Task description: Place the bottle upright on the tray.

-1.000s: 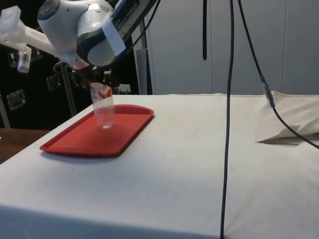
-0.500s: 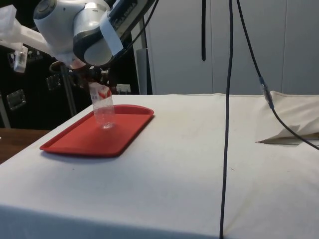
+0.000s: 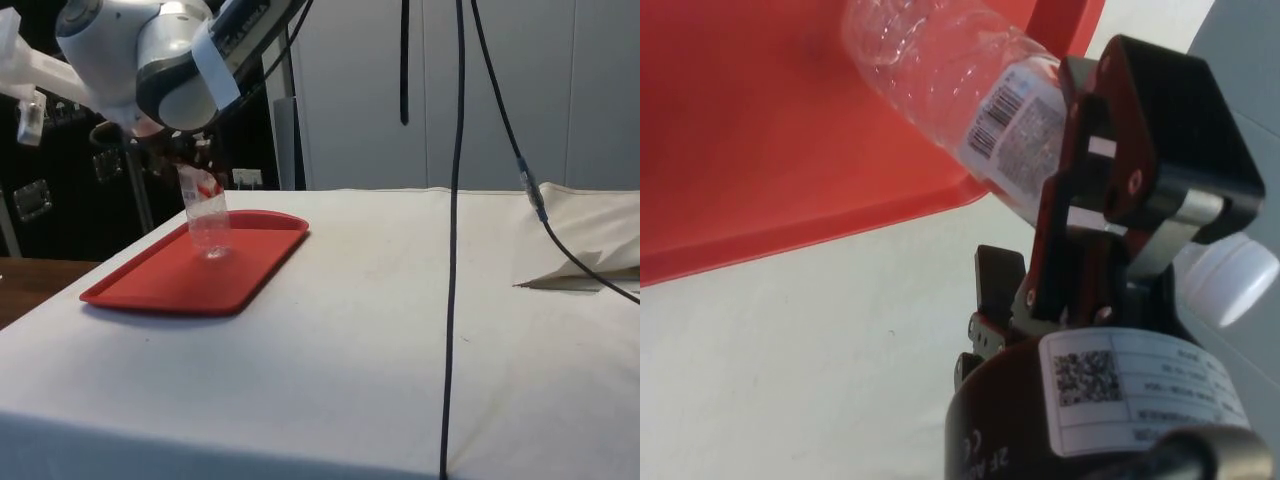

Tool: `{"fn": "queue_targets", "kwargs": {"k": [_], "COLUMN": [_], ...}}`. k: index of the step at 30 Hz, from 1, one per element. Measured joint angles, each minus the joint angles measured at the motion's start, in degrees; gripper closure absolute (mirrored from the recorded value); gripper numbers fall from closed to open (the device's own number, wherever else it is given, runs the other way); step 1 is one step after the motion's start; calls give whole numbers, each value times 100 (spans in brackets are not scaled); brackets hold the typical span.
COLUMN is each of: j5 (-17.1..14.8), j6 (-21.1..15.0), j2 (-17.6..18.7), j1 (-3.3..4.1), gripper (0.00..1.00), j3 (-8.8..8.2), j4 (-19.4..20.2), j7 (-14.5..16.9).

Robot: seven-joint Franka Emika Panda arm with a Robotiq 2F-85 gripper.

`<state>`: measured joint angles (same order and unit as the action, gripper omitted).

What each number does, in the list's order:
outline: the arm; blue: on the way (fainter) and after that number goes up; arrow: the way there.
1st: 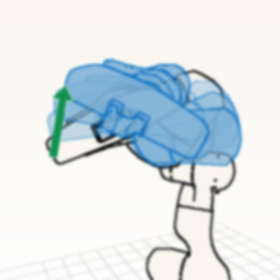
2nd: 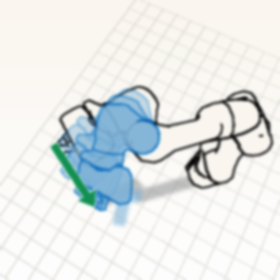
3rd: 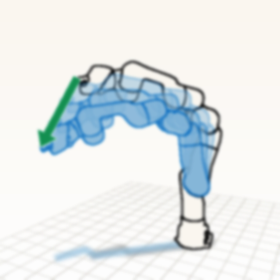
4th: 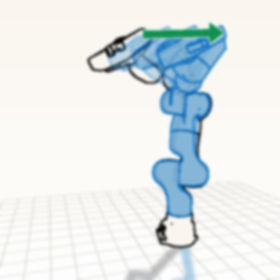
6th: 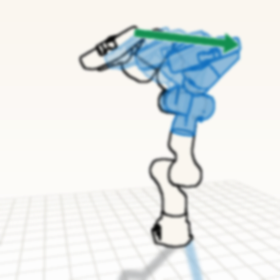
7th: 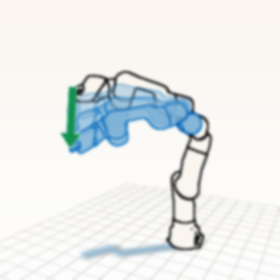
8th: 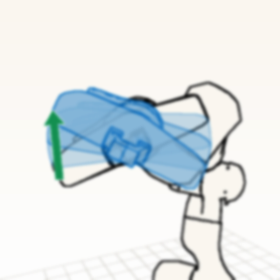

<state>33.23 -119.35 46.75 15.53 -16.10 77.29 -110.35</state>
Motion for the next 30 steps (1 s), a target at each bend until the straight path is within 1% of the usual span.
{"fn": "queue_targets", "kwargs": {"k": [4, 10, 16, 18, 23, 28, 30], "j5": [0, 0, 34, 46, 74, 86, 103], "j6": [178, 355, 584, 613, 819, 951, 1066], "j2": [-23, -80, -138, -143, -166, -172, -178], "j1": [34, 46, 86, 86, 109, 126, 138], "gripper": [0, 0, 0, 0, 0, 0, 0], "j3": [23, 63, 126, 138, 212, 241, 281], "j4": [-97, -183, -286, -309, -424, -521, -596], "j7": [11, 34, 34, 34, 34, 34, 34]}}
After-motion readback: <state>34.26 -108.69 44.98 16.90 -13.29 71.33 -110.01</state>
